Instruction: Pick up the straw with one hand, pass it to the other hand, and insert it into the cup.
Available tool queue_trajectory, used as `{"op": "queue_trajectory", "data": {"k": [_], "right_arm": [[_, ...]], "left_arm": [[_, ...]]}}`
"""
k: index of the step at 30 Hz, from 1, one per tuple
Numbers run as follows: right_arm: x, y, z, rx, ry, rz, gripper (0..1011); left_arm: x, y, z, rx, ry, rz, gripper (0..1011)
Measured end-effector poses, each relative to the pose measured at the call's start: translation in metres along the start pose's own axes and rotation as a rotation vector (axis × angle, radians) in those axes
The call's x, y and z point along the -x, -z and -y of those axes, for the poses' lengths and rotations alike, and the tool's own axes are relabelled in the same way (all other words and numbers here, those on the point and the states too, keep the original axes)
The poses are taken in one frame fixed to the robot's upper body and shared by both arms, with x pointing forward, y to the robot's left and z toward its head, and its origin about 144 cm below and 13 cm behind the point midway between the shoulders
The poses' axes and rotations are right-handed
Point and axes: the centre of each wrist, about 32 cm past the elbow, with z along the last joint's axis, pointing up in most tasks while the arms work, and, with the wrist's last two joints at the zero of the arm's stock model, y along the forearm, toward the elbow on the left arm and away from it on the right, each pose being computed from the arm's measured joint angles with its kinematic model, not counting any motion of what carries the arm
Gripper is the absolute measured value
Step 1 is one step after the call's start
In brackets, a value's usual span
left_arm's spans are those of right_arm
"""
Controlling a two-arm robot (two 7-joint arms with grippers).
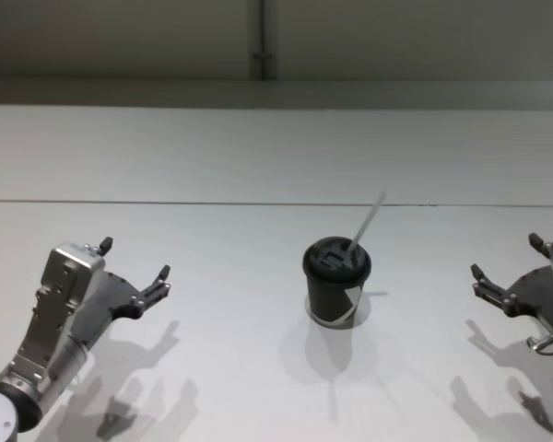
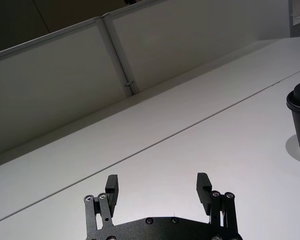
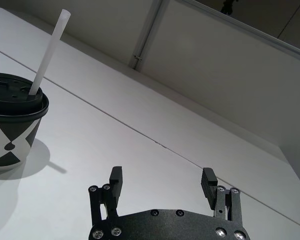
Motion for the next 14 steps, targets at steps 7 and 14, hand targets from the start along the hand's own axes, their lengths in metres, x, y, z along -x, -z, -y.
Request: {"op": "queue_trajectory", "data": {"k": [7,14], "right_arm": [[0.0,0.0,0.0,0.0,0.0,0.0,1001],[0.0,0.0,0.0,0.0,0.0,0.0,1001]], "left_arm": [[0.0,0.0,0.0,-0.001,0.0,0.0,1001],[0.0,0.0,0.0,-0.001,0.0,0.0,1001]]}}
